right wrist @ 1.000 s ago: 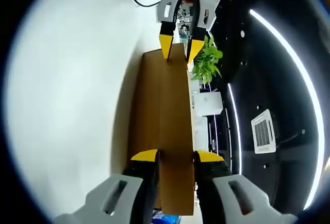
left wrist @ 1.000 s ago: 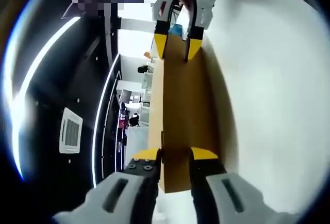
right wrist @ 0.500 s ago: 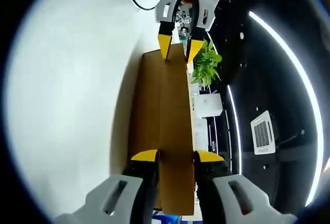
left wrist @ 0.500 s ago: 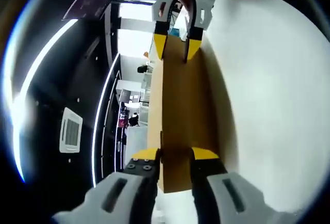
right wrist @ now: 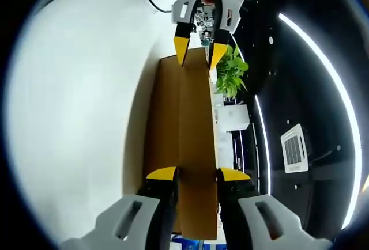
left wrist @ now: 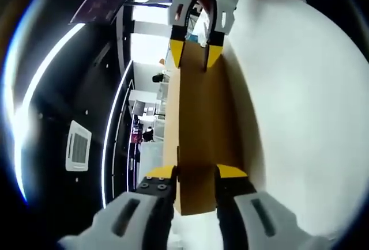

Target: Operate the shoe box by opening the lid, removing the specified soft item, and placing it in the target area until the item is outside and the box remains undamaged.

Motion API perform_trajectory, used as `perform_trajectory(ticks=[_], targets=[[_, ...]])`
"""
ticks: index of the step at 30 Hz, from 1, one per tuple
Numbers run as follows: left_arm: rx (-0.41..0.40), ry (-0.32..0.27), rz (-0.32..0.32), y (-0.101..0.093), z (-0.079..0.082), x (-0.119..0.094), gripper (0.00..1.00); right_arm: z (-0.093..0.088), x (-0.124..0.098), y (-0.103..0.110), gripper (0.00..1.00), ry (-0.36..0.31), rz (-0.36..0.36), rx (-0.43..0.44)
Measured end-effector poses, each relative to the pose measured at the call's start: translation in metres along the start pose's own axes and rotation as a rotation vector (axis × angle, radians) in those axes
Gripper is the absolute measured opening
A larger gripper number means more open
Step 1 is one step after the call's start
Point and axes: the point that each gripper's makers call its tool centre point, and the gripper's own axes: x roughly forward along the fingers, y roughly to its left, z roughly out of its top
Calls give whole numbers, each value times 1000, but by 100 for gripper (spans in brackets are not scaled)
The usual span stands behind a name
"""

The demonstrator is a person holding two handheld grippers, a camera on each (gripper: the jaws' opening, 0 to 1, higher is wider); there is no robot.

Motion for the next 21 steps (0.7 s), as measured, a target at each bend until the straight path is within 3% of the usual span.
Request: perform_trajectory(ticks=[9,15,17,21], targets=[[-9,-15,0,0,1,-1,27,1,-1,0,26,-2,8,-17],[-57,-47,-7,0,7,-5,31,1,-4,-2,28,-3,35,93],[-90,-59,-5,2,8,-7,36,0,-7,-3,29,1,44,175],[-227,-100,-26,4,10,-12,47,-4,-12,-8,36,7,56,313]])
